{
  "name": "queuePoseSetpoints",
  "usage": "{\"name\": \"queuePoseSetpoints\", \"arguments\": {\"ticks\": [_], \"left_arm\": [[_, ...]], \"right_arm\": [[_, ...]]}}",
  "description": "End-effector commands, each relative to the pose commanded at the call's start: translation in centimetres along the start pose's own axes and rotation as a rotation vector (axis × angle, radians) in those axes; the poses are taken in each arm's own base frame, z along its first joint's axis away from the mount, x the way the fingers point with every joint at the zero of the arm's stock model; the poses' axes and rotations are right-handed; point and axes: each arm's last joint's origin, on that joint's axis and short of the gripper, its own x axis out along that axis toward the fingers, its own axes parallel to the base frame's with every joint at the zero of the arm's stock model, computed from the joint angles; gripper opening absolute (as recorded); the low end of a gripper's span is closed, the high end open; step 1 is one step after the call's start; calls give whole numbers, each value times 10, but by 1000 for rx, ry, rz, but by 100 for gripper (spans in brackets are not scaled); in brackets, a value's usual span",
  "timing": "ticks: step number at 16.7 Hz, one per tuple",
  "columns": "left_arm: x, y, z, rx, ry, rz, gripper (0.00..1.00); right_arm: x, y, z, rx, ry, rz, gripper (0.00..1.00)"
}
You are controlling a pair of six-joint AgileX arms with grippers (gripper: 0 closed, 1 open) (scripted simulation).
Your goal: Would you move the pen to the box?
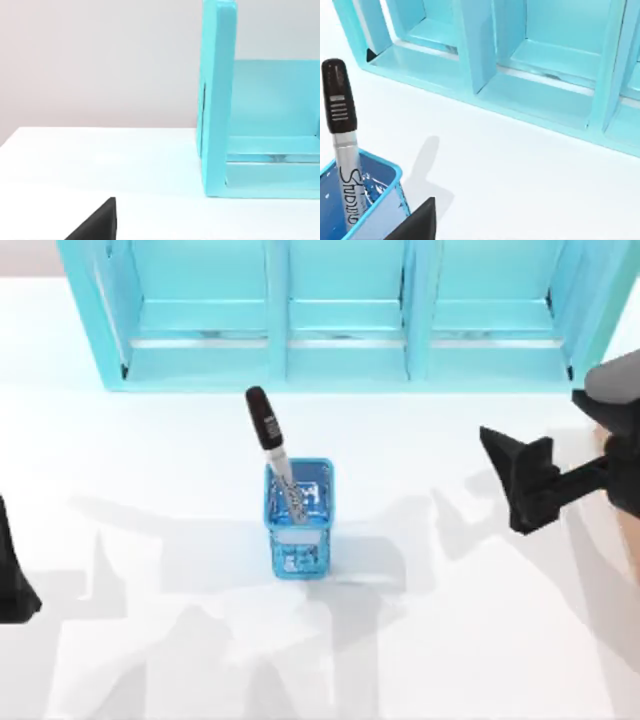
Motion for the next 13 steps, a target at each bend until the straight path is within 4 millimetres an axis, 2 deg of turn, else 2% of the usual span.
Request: {"name": "queuePoseSetpoints", "arguments": {"ticks": [4, 7, 10, 13], "left_arm": [[0, 0, 0, 0, 0, 0, 100], [0, 0, 0, 0, 0, 0, 100], [0, 0, 0, 0, 0, 0, 100], [0, 0, 0, 0, 0, 0, 100]], "right_arm": [[66, 36, -1, -29, 132, 152, 100], [98, 62, -15, -48, 214, 232, 100], [112, 75, -25, -57, 259, 268, 100], [113, 76, -25, -58, 262, 270, 100]]}}
